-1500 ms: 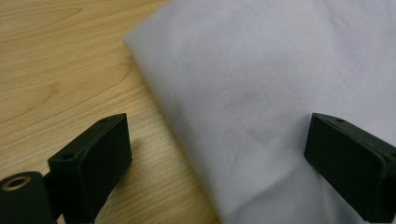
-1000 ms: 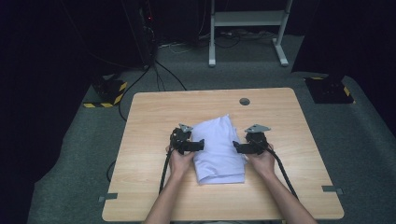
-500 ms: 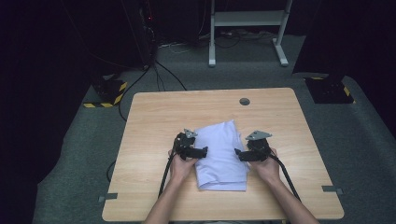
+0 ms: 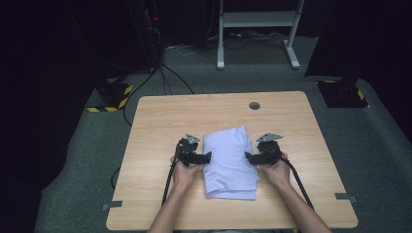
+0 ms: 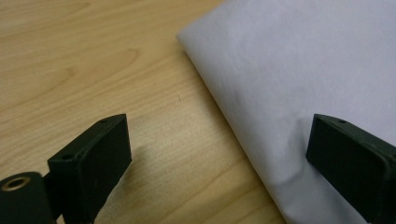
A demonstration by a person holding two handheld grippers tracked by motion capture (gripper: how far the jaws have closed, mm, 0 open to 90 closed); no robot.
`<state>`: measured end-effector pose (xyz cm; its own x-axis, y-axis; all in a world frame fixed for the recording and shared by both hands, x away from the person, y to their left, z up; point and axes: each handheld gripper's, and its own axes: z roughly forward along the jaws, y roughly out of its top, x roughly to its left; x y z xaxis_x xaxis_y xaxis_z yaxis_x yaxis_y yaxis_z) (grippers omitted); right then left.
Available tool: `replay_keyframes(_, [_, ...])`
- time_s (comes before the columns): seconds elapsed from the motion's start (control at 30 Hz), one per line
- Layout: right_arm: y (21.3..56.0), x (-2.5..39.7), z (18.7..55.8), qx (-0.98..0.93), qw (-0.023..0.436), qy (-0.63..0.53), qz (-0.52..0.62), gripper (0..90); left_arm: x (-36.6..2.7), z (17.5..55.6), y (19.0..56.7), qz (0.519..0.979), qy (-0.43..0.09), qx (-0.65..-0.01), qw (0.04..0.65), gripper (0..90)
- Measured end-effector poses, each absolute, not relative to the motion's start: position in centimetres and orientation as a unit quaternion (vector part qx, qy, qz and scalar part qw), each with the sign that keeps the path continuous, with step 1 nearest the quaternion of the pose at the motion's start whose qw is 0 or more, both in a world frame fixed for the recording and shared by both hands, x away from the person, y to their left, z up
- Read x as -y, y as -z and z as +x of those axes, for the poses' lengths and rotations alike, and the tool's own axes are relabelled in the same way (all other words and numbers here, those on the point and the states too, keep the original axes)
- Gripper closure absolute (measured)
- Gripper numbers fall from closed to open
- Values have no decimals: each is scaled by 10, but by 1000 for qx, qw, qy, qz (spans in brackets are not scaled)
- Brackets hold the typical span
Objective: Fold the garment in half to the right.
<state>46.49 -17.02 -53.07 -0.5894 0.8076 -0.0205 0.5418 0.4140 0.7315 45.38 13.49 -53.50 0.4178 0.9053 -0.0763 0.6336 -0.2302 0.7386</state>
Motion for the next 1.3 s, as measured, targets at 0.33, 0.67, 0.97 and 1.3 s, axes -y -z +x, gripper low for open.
replay_keyframes(0.33, [537,154,476,-813,188,-352,423,175,-117,468,539,764,-188,-513,344,83])
replay_keyframes(0.67, [527,165,461,-825,187,-357,397,175,-116,454,531,765,-184,-500,362,86])
replay_keyframes(0.97, [537,160,475,-819,178,-351,417,165,-114,461,538,772,-189,-506,337,95])
replay_keyframes(1.3, [526,166,468,-810,196,-367,414,175,-114,458,528,753,-197,-514,361,100])
